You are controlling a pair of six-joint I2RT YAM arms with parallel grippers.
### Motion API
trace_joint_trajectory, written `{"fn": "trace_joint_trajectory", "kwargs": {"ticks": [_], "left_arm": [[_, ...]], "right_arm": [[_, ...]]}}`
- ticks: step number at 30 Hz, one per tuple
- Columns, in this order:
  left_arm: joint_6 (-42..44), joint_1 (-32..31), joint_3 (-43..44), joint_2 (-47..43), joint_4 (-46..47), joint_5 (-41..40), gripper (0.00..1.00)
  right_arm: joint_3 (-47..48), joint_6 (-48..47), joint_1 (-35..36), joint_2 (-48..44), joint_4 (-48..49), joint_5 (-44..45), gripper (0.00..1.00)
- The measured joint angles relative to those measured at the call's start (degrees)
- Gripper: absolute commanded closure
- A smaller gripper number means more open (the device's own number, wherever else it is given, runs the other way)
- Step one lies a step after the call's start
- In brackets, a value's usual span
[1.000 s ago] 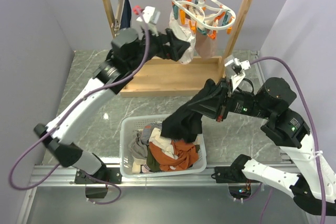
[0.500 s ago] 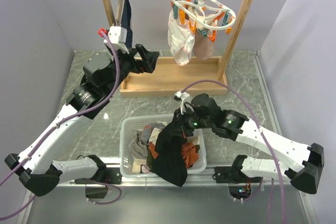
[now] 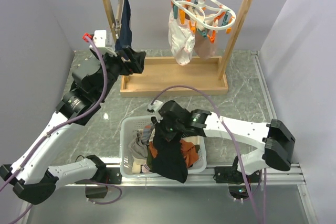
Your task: Remove the underwear clipped to the hanger
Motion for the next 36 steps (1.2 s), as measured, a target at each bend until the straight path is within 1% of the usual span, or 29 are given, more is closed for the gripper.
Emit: {"fn": "trace_joint_trajectory", "kwargs": {"ticks": [2, 5, 7, 9, 12, 15, 16, 18, 21, 24, 26, 28, 30, 32, 34, 35, 36], "left_arm": [[0.3, 0.5, 0.1, -0.7, -0.3, -0.7, 0.01], [1.0, 1.1, 0.5, -1.1, -0.6, -1.5, 0.01], [1.1, 1.4, 0.5, -1.4, -0.7, -1.9, 0.01], [1.1, 1.5, 0.5, -1.8, -1.1, -2.3, 0.01], [1.1, 1.7, 0.5, -2.6, -1.9, -2.8, 0.01], [1.1, 1.7, 0.5, -3.7, -2.1, -2.9, 0.0], [1.1, 1.7, 0.5, -4.0, -2.1, -2.9, 0.01], [1.1, 1.8, 0.4, -4.5, -2.1, -2.8, 0.01], [1.0, 2.0, -0.3, -5.2, -2.0, -2.8, 0.01], [1.0, 2.2, -1.2, -5.4, -2.0, -2.7, 0.0], [1.0, 2.3, -1.6, -5.2, -2.0, -2.6, 0.01], [1.0, 2.4, -1.8, -4.8, -1.8, -2.3, 0.0], [1.0, 2.6, -1.9, -4.4, -1.8, -2.1, 0.01], [1.0, 2.6, -1.9, -3.9, -1.7, -1.6, 0.0], [1.0, 2.7, -1.9, -3.3, -1.5, -1.2, 0.01], [1.0, 2.7, -1.9, -3.1, -1.3, -1.0, 0.0], [1.0, 2.7, -1.9, -2.8, -1.2, -0.7, 0.0]], "right_arm": [[2.8, -2.1, -0.1, 1.4, -1.8, 1.9, 1.0], [13.2, -5.3, -1.9, 4.2, -2.5, 3.3, 1.0], [19.9, -7.1, -3.1, 5.9, -1.4, 3.7, 1.0], [24.2, -8.7, -3.8, 6.5, 0.2, 4.2, 1.0], [27.5, -10.9, -4.9, 6.7, 0.7, 4.5, 1.0], [27.9, -11.5, -5.9, 6.9, 0.0, 3.4, 1.0], [27.3, -11.5, -6.1, 7.0, -0.4, 2.9, 1.0], [22.2, -10.6, -6.4, 5.6, 0.4, 1.6, 1.0], [8.5, -8.1, -5.8, 0.7, 0.4, 0.1, 1.0], [-5.6, -4.2, -3.9, -7.9, -3.0, -0.5, 1.0], [-10.8, -1.7, -3.0, -14.5, -6.2, -0.6, 1.0], [-12.9, 0.7, -2.8, -21.1, -9.0, 0.0, 1.0], [-13.0, 2.3, -2.8, -25.3, -9.8, 0.9, 1.0], [-13.1, 3.7, -2.8, -27.2, -9.8, 1.8, 1.0], [-13.1, 4.7, -2.8, -26.7, -9.8, 2.6, 1.0], [-12.9, 5.0, -2.8, -25.0, -9.8, 3.0, 0.97], [-12.8, 5.3, -2.8, -22.8, -9.6, 3.1, 0.79]]}}
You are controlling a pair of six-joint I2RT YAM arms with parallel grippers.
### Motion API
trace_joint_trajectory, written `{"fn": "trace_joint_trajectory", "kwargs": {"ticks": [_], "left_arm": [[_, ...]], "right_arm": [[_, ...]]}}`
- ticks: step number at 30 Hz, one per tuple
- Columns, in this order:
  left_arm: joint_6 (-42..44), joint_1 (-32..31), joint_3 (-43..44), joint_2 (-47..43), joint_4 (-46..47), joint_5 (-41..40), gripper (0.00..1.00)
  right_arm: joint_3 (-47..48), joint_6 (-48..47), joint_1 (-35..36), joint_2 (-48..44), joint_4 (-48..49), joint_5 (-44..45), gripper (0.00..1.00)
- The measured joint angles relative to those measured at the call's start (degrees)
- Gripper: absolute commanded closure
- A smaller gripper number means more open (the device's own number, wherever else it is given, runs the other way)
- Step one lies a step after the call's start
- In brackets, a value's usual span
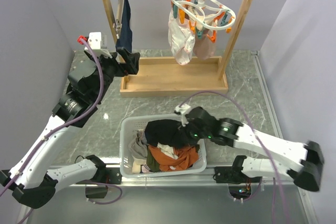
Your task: Remove the underwear clipped to the hanger
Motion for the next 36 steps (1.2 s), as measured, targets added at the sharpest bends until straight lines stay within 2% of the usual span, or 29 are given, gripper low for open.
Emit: {"fn": "trace_joint_trajectory", "kwargs": {"ticks": [2, 3, 5, 6, 11, 16, 20, 24, 30, 36], "left_arm": [[-0.1, 0.0, 0.0, 0.4, 0.3, 0.5, 0.0], [-0.1, 0.0, 0.0, 0.7, 0.5, 0.9, 0.01], [-0.2, 0.0, 0.0, 1.0, 0.6, 1.2, 0.01], [-0.2, 0.0, 0.1, 1.1, 0.6, 1.3, 0.0], [-0.2, 0.9, 3.2, 3.0, -0.8, 3.0, 0.01], [-1.2, 4.3, 5.4, 7.6, -0.3, 9.8, 0.0], [-1.6, 5.8, 4.9, 12.4, 0.9, 15.4, 0.01], [-1.4, 5.8, 5.0, 17.8, 5.1, 21.4, 0.01], [-1.5, 5.6, 8.4, 29.0, 9.4, 27.1, 0.0], [-0.3, 3.9, 11.1, 34.6, 11.2, 29.6, 0.01]], "right_arm": [[1.2, 0.6, 0.0, 4.9, -0.2, 0.0, 0.67], [2.1, 0.7, 0.0, 7.6, -0.2, -0.1, 0.57], [3.7, 0.7, 0.0, 10.3, -0.7, -0.2, 0.48], [4.5, 0.6, 0.0, 10.3, -1.2, -0.3, 0.31], [11.6, 0.2, -1.4, 4.1, -3.9, 1.0, 0.29], [20.6, 0.6, -7.6, -0.8, -5.9, 3.8, 0.28], [23.1, 1.7, -14.3, -3.0, -6.2, 3.0, 0.29], [23.2, 2.6, -15.0, -4.2, -5.6, 5.9, 0.29], [22.0, 1.1, -15.3, -3.3, 3.4, 15.5, 0.25], [22.4, -0.7, -18.9, 3.4, 12.3, 22.9, 0.21]]}}
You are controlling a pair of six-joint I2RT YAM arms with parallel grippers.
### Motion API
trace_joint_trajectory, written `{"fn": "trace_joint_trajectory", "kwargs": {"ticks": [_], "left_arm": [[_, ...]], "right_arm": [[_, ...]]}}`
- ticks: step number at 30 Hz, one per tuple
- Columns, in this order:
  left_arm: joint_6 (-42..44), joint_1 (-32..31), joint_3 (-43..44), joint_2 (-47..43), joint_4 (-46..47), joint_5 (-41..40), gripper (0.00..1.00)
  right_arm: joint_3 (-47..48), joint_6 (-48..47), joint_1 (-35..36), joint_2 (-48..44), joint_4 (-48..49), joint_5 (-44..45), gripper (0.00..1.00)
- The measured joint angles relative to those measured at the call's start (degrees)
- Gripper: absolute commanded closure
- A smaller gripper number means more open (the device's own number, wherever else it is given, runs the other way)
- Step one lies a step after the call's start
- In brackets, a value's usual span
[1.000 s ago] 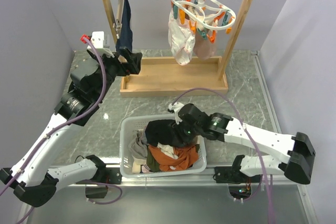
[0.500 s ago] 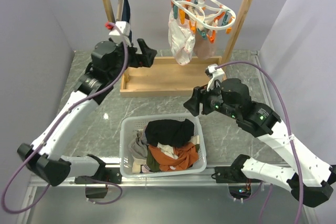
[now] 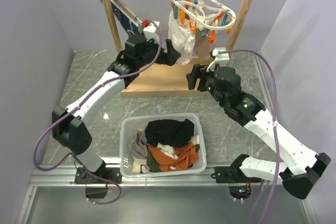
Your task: Remove the underwear clipped to the hanger
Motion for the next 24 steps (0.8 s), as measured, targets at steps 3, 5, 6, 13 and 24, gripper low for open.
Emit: {"fn": "trace_joint_trajectory", "kwargs": {"ticks": [3, 5, 6, 13, 24], "left_arm": [[3.0, -3.9, 5.6, 3.6, 0.0, 0.0, 0.01], [4.9, -6.9, 6.8, 4.6, 0.6, 0.0, 0.01], [6.0, -8.3, 6.8, 4.9, 0.9, -0.4, 0.01], [8.5, -10.3, 6.7, 7.9, 0.9, -5.6, 0.0], [10.7, -13.0, 5.1, 14.2, 3.8, -20.7, 0.01]], "right_arm": [[0.5, -0.6, -2.6, 1.2, 2.3, 1.3, 0.2], [1.1, -0.6, -3.4, 1.2, 2.9, 1.4, 0.2], [1.7, -0.8, -4.0, 1.2, 3.3, 1.6, 0.2], [2.3, 0.6, -6.4, 0.5, 5.4, 0.5, 0.2], [2.4, 1.0, -7.9, 0.7, 5.6, -2.1, 0.2]]}}
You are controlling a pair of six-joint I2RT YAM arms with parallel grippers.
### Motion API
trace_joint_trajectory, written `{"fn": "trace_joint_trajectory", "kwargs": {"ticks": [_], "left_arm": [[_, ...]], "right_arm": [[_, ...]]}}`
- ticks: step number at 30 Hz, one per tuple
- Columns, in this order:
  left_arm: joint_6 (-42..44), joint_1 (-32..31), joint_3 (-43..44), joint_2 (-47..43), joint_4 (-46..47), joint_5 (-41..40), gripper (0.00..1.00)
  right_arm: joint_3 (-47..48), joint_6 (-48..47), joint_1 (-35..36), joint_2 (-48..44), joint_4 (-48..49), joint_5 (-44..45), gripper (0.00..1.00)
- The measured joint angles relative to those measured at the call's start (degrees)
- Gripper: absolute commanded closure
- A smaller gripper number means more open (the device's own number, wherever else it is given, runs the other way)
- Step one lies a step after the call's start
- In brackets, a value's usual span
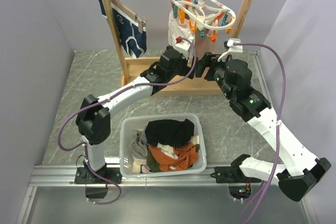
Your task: Remove the underwear clipped to the hanger
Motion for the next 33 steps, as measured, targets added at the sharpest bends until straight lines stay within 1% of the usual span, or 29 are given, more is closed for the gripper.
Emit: {"fn": "trace_joint_trajectory", "kwargs": {"ticks": [5, 10, 11, 12, 13, 14, 15, 16, 17, 20, 23, 29, 33], "left_arm": [[-0.5, -2.0, -2.0, 2.3, 2.4, -6.1, 0.01], [-0.9, -2.6, -0.6, 6.3, 6.3, -12.1, 0.01], [-0.9, -2.6, 0.4, 7.7, 7.3, -13.4, 0.04], [-0.9, -2.5, 1.2, 8.9, 8.2, -14.4, 0.11], [-0.9, -2.3, 1.9, 10.3, 9.2, -15.5, 0.23], [-1.0, -2.1, 2.2, 11.2, 9.8, -15.9, 0.65], [-1.3, -1.7, 2.2, 12.0, 10.4, -15.9, 0.84], [-1.3, -1.2, 2.2, 12.5, 10.7, -15.8, 0.98], [-1.6, -0.9, 2.2, 12.8, 10.7, -15.9, 1.0], [-1.4, 0.0, 0.8, 12.6, 11.8, -15.9, 0.99], [-1.6, 0.3, -3.1, 10.3, 13.0, -16.0, 0.99], [-2.9, -1.3, -13.4, 0.5, 13.8, -15.9, 0.99], [-4.4, -3.0, -17.3, -7.8, 14.8, -15.6, 0.99]], "right_arm": [[0.0, 0.0, -0.4, 0.3, -0.1, -0.6, 0.2], [0.0, -0.3, -1.3, 0.3, -0.4, -0.9, 0.2], [0.0, -0.4, -1.3, 0.3, -0.6, -1.0, 0.21], [0.1, -0.5, -1.3, 0.3, -0.8, -1.0, 0.21], [0.3, -0.7, -1.4, 0.3, -1.0, -1.2, 0.21], [0.5, -0.8, -1.4, 0.3, -1.1, -1.4, 0.21], [0.7, -1.0, -1.4, 0.3, -1.3, -1.5, 0.21], [0.9, -1.2, -1.4, 0.3, -1.4, -1.7, 0.21], [1.2, -1.5, -1.4, 0.3, -1.5, -1.9, 0.21], [1.7, -2.2, -1.4, 0.3, -1.7, -2.7, 0.22], [2.5, -2.6, -1.4, 0.3, -1.8, -4.1, 0.22], [6.3, -2.9, -1.4, 0.9, -2.1, -7.1, 0.23], [10.5, -3.2, -1.4, 2.1, -2.1, -7.8, 0.23]]}}
